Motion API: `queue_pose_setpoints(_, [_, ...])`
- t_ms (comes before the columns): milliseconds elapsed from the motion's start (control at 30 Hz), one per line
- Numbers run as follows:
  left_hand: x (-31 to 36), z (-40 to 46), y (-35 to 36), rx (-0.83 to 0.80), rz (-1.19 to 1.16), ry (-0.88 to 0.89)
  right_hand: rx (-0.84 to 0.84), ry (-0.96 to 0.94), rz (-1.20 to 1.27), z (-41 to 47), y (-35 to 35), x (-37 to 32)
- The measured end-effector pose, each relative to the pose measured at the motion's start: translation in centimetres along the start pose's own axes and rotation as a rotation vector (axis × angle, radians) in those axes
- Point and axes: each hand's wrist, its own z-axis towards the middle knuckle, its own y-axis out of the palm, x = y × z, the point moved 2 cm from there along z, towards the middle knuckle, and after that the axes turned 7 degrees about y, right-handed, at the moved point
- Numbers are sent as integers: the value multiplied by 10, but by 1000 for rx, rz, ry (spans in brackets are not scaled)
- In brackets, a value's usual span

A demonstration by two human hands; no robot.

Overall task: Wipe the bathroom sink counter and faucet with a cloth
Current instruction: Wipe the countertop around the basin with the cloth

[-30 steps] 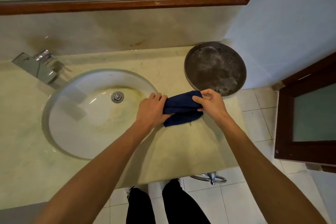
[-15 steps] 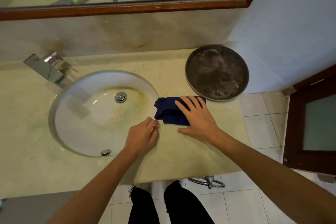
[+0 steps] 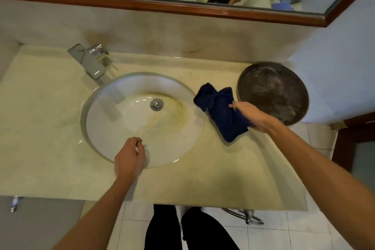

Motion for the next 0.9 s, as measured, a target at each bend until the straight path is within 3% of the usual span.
queue_pose_setpoints(100, [1,0,-4,-6,-35,-24,-160,227,623,-9,34,2])
queue_pose_setpoints(167, [2,2,-6,-35,-43,-45,-217,256,684,-12,60,-8])
queue_pose_setpoints(233, [1,2,-6,-58,-31,-52,-144,231,554,-5,80,-28])
queue_pose_setpoints(333, [0,3,-5,-71,-43,-79,144,69,370,11,103,-75])
queue_pose_setpoints(400, [0,4,-5,-66,-35,-103,424,-220,166,20,119,-113])
queue_pose_setpoints(467, [1,3,-5,-71,-19,-91,706,-595,-202,35,139,-149])
queue_pose_setpoints(533, [2,3,-5,-83,-9,-62,841,-813,-630,76,156,-168])
queue_pose_setpoints(700, [-2,7,3,-116,15,-20,648,-825,-1324,180,186,-169])
queue_pose_setpoints(900, [-6,8,5,-107,60,-20,567,-902,-1381,194,177,-168])
